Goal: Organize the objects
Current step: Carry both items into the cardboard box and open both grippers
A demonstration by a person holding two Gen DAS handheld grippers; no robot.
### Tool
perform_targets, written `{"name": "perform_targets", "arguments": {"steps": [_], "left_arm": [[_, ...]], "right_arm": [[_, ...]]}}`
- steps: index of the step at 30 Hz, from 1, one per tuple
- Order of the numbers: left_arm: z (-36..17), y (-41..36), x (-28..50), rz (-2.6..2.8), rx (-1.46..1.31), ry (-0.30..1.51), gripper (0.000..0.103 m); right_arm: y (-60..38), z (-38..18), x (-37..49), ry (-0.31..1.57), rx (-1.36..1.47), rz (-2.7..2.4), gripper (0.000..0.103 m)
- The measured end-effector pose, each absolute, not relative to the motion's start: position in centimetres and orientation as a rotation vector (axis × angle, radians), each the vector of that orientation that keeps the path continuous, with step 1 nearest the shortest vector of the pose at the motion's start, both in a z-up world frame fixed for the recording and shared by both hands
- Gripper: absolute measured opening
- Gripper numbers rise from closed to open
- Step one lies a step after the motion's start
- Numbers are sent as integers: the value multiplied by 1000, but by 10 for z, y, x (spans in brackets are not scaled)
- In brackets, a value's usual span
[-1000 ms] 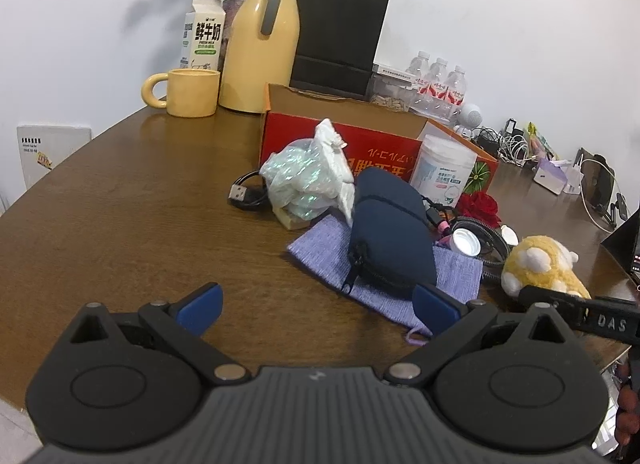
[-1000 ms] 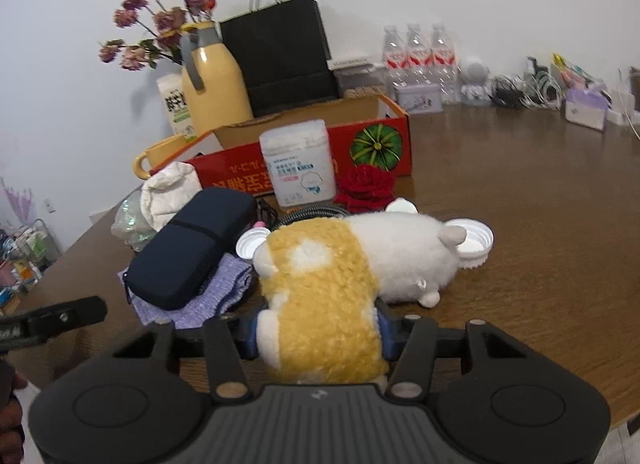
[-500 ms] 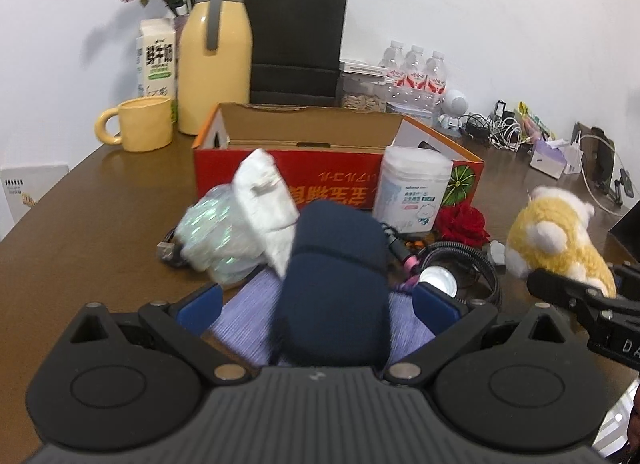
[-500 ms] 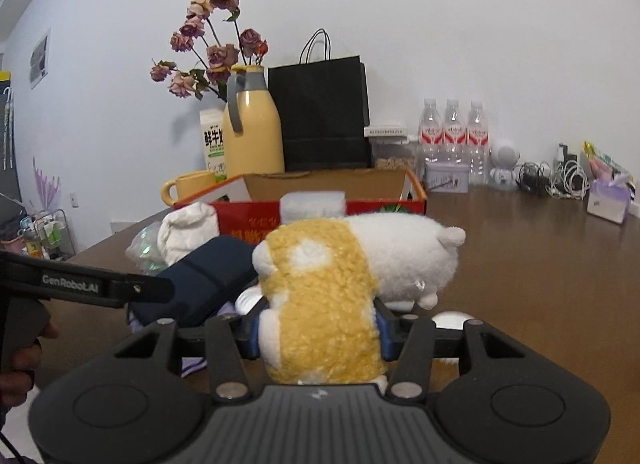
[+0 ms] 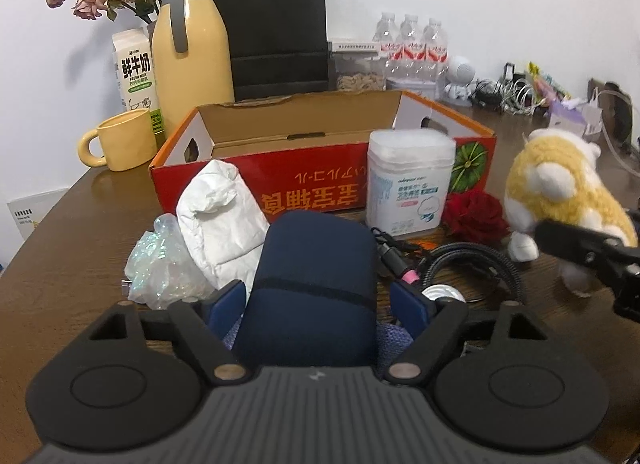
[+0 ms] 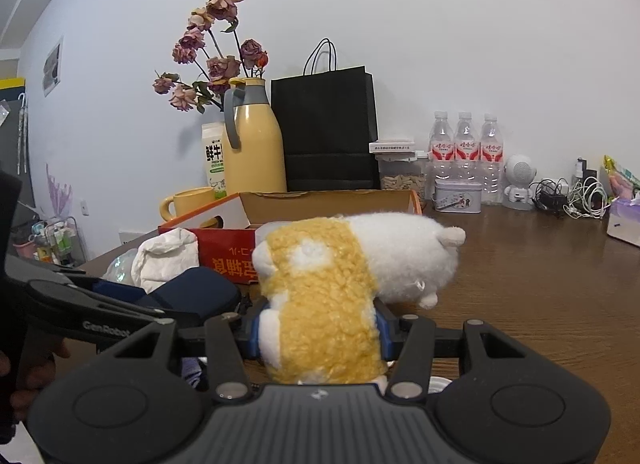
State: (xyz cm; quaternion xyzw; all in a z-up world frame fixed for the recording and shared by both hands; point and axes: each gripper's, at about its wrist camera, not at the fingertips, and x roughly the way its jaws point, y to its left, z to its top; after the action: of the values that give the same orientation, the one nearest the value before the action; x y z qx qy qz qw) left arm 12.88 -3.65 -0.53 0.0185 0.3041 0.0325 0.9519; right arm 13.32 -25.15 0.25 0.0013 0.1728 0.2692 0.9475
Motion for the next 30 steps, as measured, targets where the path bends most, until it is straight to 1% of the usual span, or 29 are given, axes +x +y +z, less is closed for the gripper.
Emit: {"name": "perform_targets", "arguments": {"steps": [8, 9, 10, 14, 21, 30], "left_arm": [[-12, -41, 136, 57, 81, 638, 82], [-13, -42, 136, 59, 89, 637, 81], [-14, -43, 136, 65, 102, 634, 74], [-13, -42, 134, 56, 93, 617, 67], [-3, -38, 123, 15, 51, 575, 65], [38, -25, 123, -13, 11, 426, 65]], "right_arm": [[-252, 0, 138, 363, 19, 553, 49], [-252, 0, 138, 364, 19, 552, 49], [-252, 0, 138, 365, 19, 551, 49], [-249, -1, 135, 369, 15, 547, 49], [-244, 4, 127, 354, -5, 535, 49], [-229, 31, 138, 276, -43, 526, 49]]}}
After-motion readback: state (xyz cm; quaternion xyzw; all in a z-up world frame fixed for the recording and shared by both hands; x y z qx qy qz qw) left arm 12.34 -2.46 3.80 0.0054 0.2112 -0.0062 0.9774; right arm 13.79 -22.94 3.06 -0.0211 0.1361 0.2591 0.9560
